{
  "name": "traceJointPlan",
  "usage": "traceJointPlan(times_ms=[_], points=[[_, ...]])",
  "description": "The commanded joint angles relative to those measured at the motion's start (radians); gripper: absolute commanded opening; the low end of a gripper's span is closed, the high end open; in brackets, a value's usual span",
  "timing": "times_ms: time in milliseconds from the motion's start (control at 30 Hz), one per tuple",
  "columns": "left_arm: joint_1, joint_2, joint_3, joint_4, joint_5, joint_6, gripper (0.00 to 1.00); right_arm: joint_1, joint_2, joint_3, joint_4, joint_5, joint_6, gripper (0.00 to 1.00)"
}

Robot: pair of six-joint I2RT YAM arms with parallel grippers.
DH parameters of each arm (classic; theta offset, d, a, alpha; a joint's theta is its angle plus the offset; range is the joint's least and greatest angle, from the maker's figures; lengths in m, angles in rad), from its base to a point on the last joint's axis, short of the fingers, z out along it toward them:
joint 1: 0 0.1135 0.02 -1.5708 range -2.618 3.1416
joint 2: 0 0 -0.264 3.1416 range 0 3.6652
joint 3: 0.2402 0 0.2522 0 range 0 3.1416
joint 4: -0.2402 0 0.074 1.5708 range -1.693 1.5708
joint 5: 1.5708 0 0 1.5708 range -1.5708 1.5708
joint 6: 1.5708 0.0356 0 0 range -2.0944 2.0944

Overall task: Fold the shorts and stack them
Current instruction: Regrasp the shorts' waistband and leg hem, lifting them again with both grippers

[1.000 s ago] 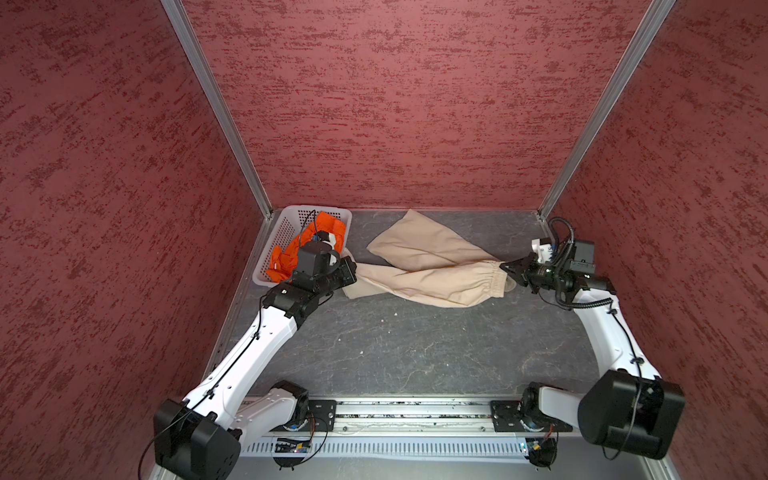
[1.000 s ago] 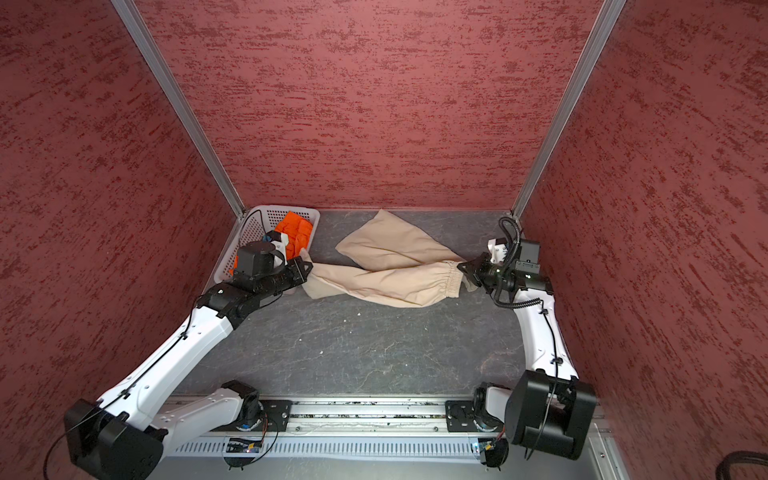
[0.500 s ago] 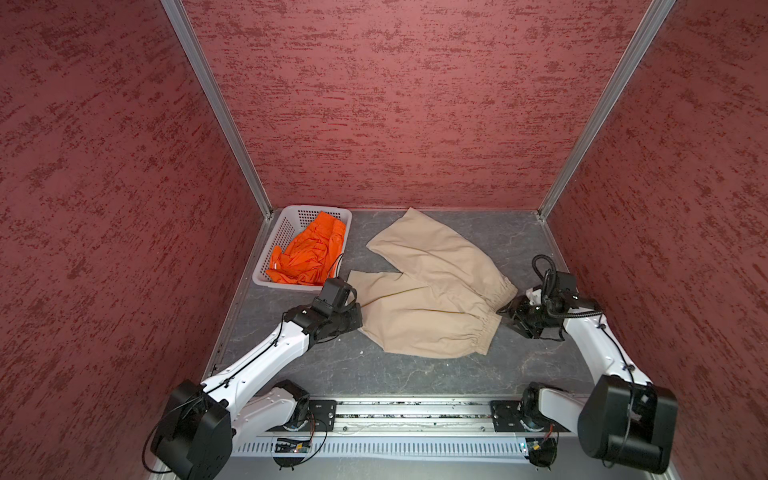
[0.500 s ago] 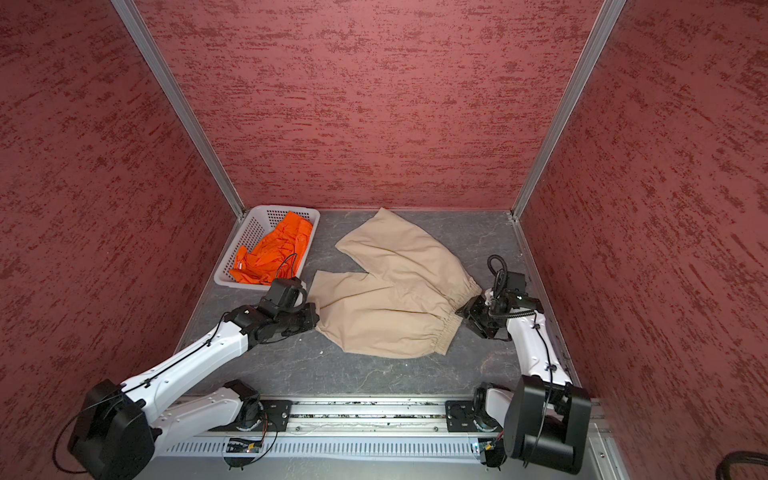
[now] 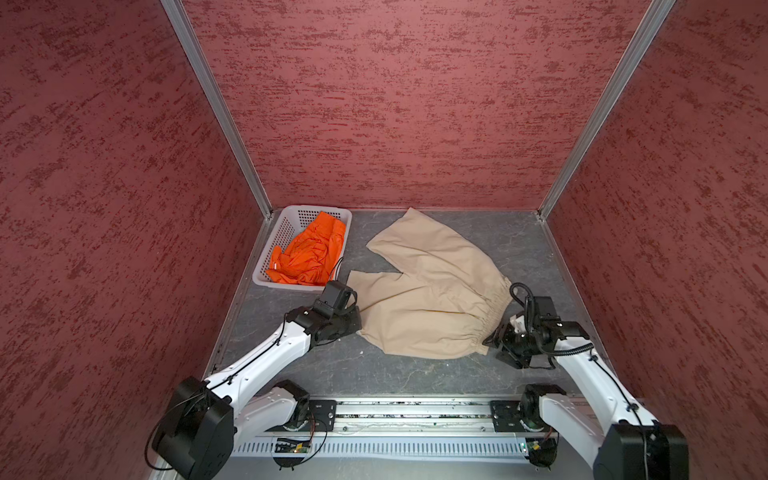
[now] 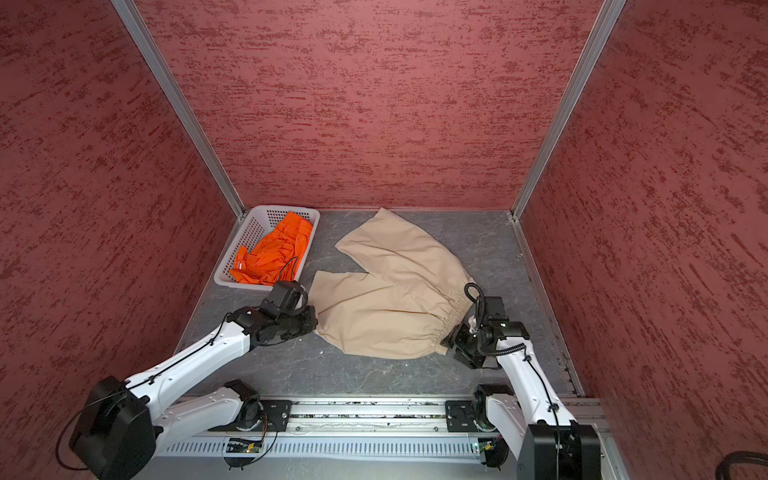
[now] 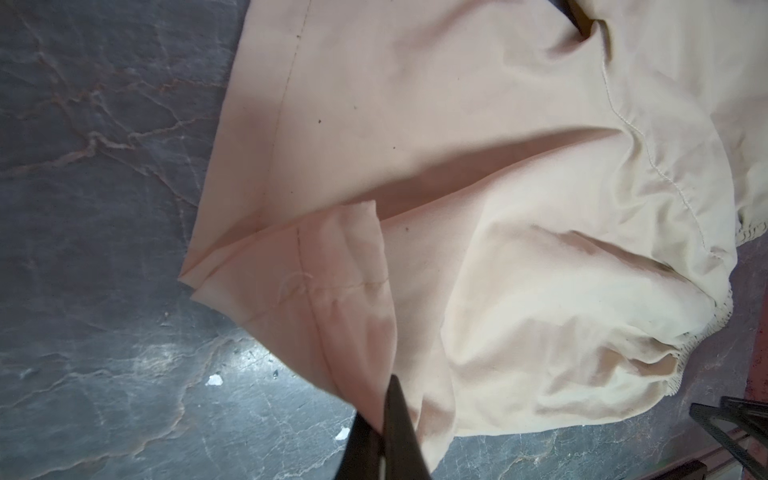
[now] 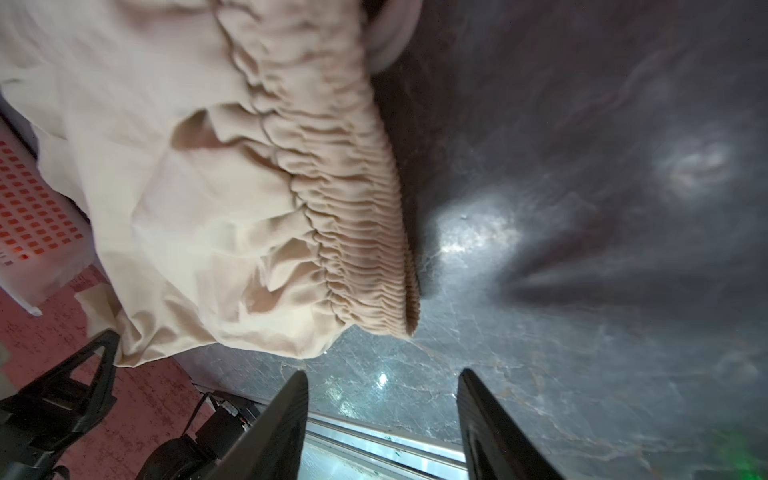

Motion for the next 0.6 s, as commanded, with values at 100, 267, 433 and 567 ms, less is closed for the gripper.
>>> traceJointPlan(times_ms=[100, 267, 433, 567], points=[[-0.003, -0.018, -0.004, 0.015, -0.021, -0.010, 0.00, 0.090, 0.100, -0.045, 0.248, -0.023, 0.118, 0.50], [-0.004, -0.036, 0.006, 0.011, -0.039, -0.013, 0.00, 0.094, 0.163, -0.027, 0.279, 0.075, 0.078, 0.32], [-0.003, -0.035, 0.013, 0.009, -0.048, -0.011, 0.00, 0.094, 0.190, 0.000, 0.301, 0.110, 0.048, 0.28], [-0.004, -0.039, 0.039, -0.011, -0.060, -0.005, 0.00, 0.093, 0.171, 0.034, 0.299, 0.094, 0.031, 0.06]])
